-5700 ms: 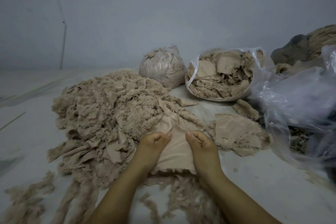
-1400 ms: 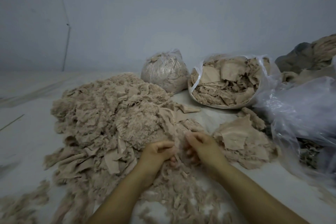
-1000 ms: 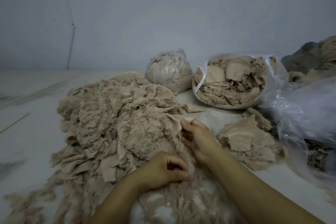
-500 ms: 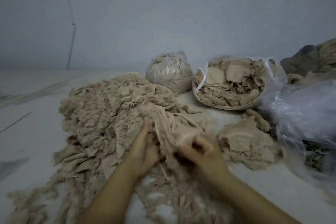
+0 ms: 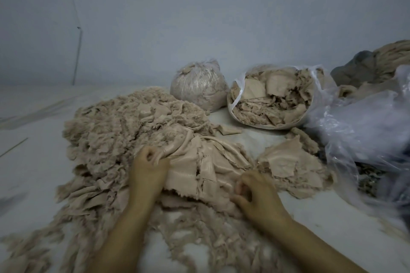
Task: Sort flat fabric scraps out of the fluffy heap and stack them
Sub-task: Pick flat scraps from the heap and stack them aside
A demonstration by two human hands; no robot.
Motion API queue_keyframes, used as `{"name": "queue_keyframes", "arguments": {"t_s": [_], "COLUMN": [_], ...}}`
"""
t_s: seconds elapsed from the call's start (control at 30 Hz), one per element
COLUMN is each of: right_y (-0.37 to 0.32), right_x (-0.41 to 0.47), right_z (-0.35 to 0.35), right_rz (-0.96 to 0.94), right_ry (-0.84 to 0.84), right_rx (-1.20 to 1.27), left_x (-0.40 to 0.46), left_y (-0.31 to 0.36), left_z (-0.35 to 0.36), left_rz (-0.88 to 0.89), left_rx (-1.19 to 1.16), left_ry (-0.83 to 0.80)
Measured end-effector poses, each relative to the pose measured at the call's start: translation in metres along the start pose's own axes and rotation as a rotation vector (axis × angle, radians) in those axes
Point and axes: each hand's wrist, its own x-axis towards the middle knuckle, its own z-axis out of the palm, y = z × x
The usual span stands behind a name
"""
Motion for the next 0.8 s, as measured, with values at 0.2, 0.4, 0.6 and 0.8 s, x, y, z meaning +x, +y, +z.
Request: {"name": "queue_keyframes", "arguments": {"t_s": [0.2,0.4,0.6,0.8], "right_y": [0.006,0.002,0.008,0.008], "right_x": [-0.005,-0.009,-0.005,0.003], "right_z": [0.003,0.005,0.010,0.010], "right_rz": [-0.091,-0.038,-0.021,0.082], "right_ry": [-0.089,-0.134,-0.013,-0.059], "right_rx": [-0.030,0.130,0.047,-0.026], "left_x": [-0.012,-0.025,-0.022,-0.035], "left_y": [0.006,-0.003,-0.002,-0.001], "left_z": [0.009,0.031,0.028,0.052], "left_rz": [0.764,0.740,0.706,0.811], "left_rx": [0.421,0.537,0.589,0.314], "left_ry": [0.067,-0.633,-0.377,-0.809]}}
